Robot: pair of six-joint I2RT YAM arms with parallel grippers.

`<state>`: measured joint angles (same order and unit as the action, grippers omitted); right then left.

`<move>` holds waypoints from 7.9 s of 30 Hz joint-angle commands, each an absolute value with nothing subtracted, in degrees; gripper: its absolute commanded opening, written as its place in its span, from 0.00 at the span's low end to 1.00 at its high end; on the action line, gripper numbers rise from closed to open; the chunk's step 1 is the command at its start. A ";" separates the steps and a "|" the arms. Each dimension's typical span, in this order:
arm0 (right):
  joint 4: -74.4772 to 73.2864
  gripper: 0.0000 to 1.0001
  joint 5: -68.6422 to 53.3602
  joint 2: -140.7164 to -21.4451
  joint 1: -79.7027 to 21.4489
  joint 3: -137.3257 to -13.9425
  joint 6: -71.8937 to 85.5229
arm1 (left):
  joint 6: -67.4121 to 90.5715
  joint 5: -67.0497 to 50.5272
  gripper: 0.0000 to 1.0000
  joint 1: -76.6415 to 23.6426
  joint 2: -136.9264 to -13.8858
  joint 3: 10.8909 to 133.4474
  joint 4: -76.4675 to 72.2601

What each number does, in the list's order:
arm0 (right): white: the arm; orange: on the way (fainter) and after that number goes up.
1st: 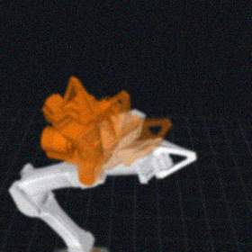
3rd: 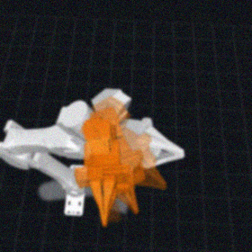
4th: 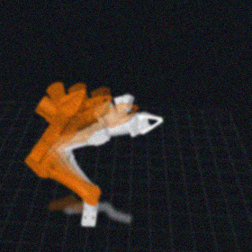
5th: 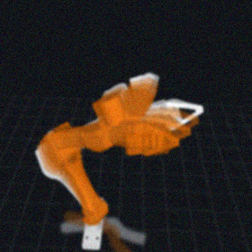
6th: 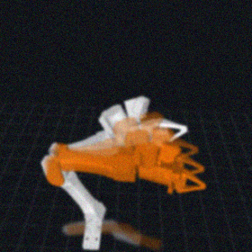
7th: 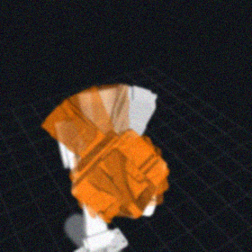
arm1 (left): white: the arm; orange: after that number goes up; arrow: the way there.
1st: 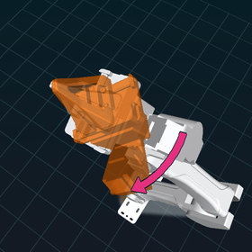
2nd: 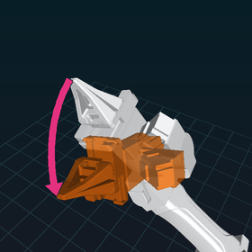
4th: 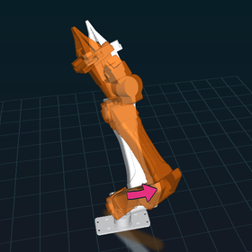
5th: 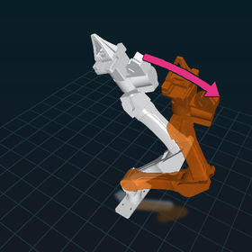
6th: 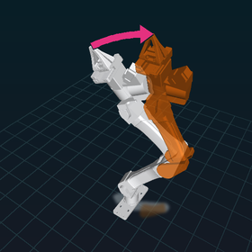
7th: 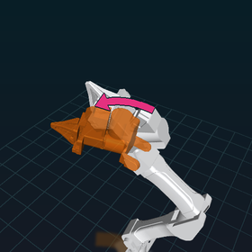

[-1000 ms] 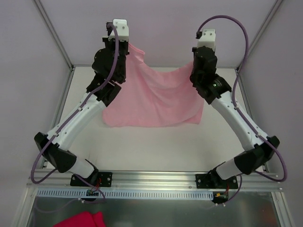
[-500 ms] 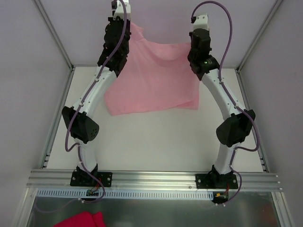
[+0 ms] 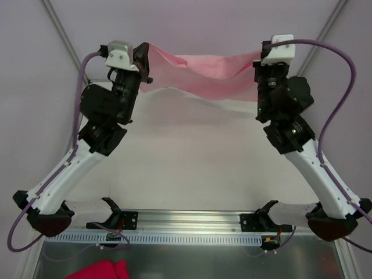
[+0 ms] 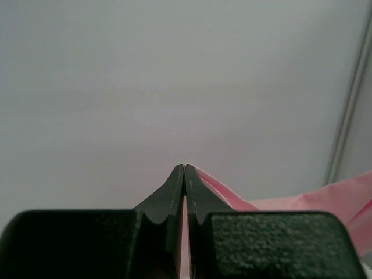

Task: Fold and stack the t-shirts
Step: Flatten out the tshirt

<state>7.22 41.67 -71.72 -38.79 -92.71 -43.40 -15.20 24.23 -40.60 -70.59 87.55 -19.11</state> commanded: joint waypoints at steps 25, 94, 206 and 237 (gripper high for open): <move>17.49 0.01 53.26 -59.84 -45.01 -76.29 -46.86 | -23.99 21.61 0.00 -48.26 -66.85 85.08 -23.81; -6.07 0.01 48.16 -60.01 -39.29 -69.87 -22.85 | -15.47 8.96 0.00 -42.10 -58.87 67.33 -18.19; -8.61 0.01 58.45 -73.21 -30.14 -83.41 -20.57 | 23.54 8.44 0.00 -34.19 -91.93 46.33 -32.08; -1.84 0.01 61.61 -72.42 -37.35 -83.23 -26.89 | 43.76 23.88 0.00 -50.00 -88.78 18.73 -33.16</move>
